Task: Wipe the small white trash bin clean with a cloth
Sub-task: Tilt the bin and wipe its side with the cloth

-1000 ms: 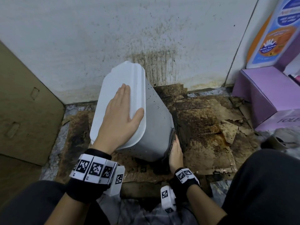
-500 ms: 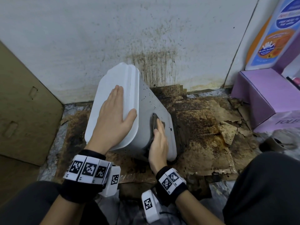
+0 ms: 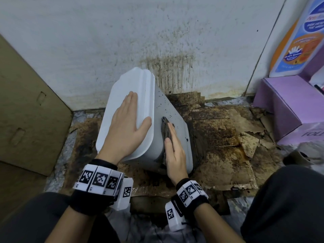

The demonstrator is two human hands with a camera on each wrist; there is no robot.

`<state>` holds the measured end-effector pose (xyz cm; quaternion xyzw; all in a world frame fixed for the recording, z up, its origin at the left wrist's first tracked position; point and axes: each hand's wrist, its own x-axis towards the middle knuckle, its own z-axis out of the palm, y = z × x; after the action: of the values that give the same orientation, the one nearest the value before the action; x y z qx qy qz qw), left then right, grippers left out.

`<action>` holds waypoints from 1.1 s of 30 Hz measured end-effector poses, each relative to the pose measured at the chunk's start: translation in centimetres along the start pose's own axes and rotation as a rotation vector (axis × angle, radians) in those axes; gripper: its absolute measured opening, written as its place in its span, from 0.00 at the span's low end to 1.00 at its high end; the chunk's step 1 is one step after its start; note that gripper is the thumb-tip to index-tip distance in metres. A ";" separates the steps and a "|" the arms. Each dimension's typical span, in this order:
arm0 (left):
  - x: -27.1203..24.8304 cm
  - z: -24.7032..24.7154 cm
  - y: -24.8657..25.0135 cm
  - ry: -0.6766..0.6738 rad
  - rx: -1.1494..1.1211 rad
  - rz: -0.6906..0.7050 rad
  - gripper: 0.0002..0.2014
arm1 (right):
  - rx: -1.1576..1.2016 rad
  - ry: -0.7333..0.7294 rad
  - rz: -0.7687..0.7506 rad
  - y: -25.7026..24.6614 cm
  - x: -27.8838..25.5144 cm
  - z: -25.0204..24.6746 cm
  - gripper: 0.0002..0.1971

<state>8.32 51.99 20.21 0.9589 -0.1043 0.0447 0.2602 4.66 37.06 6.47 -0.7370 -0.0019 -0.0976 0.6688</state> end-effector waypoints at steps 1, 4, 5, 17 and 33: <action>0.0 0.0 -0.1 0.000 -0.003 -0.001 0.42 | 0.008 0.005 0.030 0.7 0.0 -0.3 0.24; -0.2 -0.3 -0.2 0.000 -0.026 -0.016 0.42 | 0.004 0.022 0.148 3.0 -0.2 -1.4 0.24; -0.2 -0.3 -0.1 -0.002 -0.034 -0.021 0.42 | 0.005 0.026 0.191 3.7 -0.4 -1.7 0.24; 0.1 0.1 0.6 -0.003 -0.013 0.000 0.42 | 0.041 0.208 0.532 7.8 -0.3 -3.4 0.26; 0.0 -0.2 -0.8 0.014 -0.020 -0.012 0.43 | 0.042 -0.037 0.114 -7.1 0.5 3.4 0.30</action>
<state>8.47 52.80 19.95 0.9565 -0.0973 0.0488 0.2707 4.64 41.12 13.19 -0.7232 0.0255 -0.0457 0.6886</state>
